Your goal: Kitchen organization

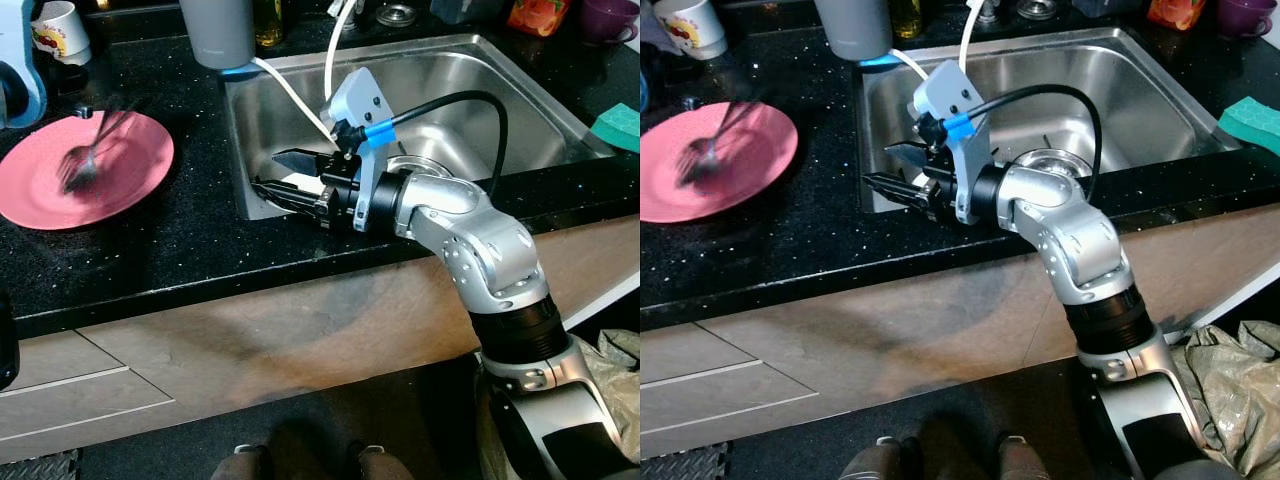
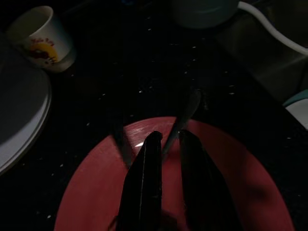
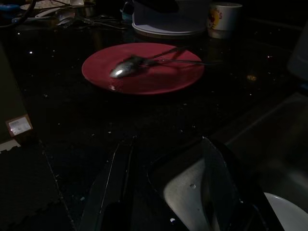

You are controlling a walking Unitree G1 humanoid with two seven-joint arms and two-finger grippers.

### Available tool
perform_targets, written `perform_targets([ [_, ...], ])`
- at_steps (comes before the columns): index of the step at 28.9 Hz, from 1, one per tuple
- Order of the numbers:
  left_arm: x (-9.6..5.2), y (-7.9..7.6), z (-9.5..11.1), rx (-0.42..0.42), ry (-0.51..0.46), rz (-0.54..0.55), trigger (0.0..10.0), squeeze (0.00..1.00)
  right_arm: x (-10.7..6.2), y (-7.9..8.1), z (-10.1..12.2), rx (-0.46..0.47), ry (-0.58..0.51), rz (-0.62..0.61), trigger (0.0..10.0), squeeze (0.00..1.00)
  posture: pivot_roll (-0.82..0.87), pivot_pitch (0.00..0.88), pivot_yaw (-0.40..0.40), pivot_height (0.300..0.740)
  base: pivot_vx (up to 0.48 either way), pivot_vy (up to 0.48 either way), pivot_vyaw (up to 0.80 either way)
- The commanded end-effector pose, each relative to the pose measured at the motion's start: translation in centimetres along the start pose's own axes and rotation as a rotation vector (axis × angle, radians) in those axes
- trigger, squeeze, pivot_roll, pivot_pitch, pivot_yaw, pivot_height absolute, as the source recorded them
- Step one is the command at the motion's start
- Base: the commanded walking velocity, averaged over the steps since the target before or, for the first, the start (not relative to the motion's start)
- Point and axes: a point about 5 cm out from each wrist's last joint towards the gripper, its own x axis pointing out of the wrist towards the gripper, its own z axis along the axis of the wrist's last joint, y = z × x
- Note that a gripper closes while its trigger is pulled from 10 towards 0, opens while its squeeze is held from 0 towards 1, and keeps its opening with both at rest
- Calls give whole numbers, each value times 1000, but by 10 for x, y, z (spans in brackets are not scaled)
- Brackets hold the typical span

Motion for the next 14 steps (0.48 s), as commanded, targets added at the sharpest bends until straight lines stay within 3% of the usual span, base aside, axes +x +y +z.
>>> perform_targets([
  [1,0,-1,-3,4,20,-11,10000,0,1,5,4,-11,-5,23,10000,0,20,187,17,740,0,0,0],
  [9,-1,3,-16,68,106,29,10000,0,0,6,3,-10,-3,22,10000,0,22,192,17,740,0,0,0],
  [10,0,7,-24,100,132,66,10000,576,1,6,3,-8,-3,22,10000,0,24,195,15,740,0,0,0],
  [11,0,7,-24,100,132,66,10000,576,1,6,3,-8,-3,22,10000,0,24,195,15,740,0,0,0],
  [12,1,10,-29,120,144,84,10000,1000,1,5,3,-7,-3,22,10000,0,25,197,14,740,0,0,0],
  [14,5,13,-40,158,149,96,10000,1000,1,5,2,-5,-2,24,10000,0,25,199,13,740,0,0,0],
])
